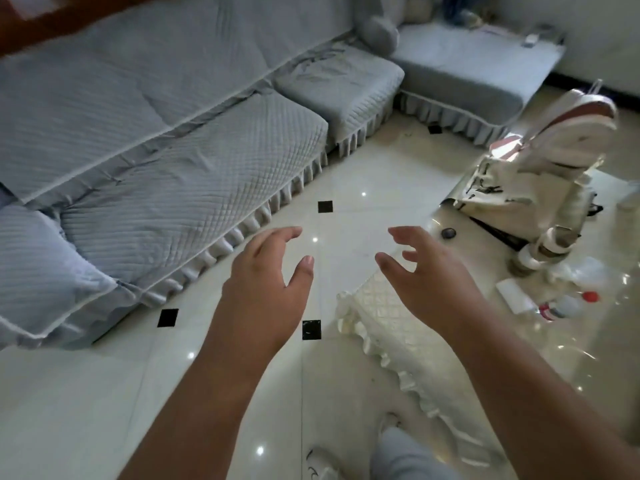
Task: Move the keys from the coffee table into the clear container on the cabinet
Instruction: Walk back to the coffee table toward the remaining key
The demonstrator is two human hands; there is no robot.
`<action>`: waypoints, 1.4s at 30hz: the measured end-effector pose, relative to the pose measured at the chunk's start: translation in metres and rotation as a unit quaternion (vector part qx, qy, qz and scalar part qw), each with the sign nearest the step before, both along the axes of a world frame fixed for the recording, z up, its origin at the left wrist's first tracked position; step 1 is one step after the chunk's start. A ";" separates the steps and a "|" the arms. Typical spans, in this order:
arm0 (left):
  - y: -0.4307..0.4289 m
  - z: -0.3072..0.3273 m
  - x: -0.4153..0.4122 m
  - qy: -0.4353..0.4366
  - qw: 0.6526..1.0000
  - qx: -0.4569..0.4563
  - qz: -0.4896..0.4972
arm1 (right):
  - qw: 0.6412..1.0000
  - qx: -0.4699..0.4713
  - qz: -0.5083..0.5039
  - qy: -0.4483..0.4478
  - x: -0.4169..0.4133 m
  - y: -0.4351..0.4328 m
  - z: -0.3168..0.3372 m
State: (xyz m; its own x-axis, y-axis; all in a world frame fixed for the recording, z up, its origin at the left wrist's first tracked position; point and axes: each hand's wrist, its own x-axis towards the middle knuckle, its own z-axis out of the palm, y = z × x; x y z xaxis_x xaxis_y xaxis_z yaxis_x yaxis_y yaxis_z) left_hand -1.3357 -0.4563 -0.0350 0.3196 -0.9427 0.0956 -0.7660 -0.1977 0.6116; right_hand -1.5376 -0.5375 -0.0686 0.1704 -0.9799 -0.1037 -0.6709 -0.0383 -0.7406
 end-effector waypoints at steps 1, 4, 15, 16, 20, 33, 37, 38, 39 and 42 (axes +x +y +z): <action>-0.009 -0.004 -0.004 -0.001 1.000 0.004 -0.020 | 1.000 0.006 -0.023 -0.001 -0.007 -0.002 -0.005; -0.040 -0.017 -0.017 0.002 0.997 0.017 -0.079 | 0.997 0.018 -0.079 -0.013 -0.025 -0.015 -0.018; -0.161 -0.046 -0.060 -0.016 0.985 0.071 -0.158 | 0.985 0.033 -0.168 -0.027 -0.066 -0.099 -0.068; -0.171 -0.048 -0.064 -0.014 0.984 0.067 -0.167 | 0.984 0.034 -0.174 -0.025 -0.070 -0.106 -0.070; -0.208 -0.060 -0.079 -0.009 0.977 0.073 -0.202 | 0.977 0.042 -0.209 -0.020 -0.087 -0.127 -0.077; -0.309 -0.137 -0.147 0.014 0.915 0.104 -0.390 | 0.913 0.088 -0.397 -0.022 -0.111 -0.128 -0.147; -0.322 -0.170 -0.154 0.009 0.895 0.136 -0.426 | 0.897 0.122 -0.425 -0.019 -0.104 -0.123 -0.175; -0.325 -0.179 -0.156 0.007 0.891 0.145 -0.430 | 0.895 0.128 -0.428 -0.019 -0.103 -0.123 -0.181; -0.329 -0.188 -0.157 0.005 0.889 0.152 -0.432 | 0.892 0.133 -0.431 -0.017 -0.104 -0.124 -0.187; -0.338 -0.213 -0.165 0.006 0.884 0.171 -0.435 | 0.887 0.142 -0.440 -0.012 -0.113 -0.130 -0.208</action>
State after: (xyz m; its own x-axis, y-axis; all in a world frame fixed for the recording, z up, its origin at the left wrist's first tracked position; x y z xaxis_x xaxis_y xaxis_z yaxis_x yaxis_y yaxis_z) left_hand -1.5008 -0.7941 -0.2483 -0.5408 -0.8060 -0.2408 -0.7129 0.2872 0.6398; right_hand -1.6508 -0.6678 -0.2761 -0.6417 -0.6693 -0.3744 -0.3328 0.6829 -0.6503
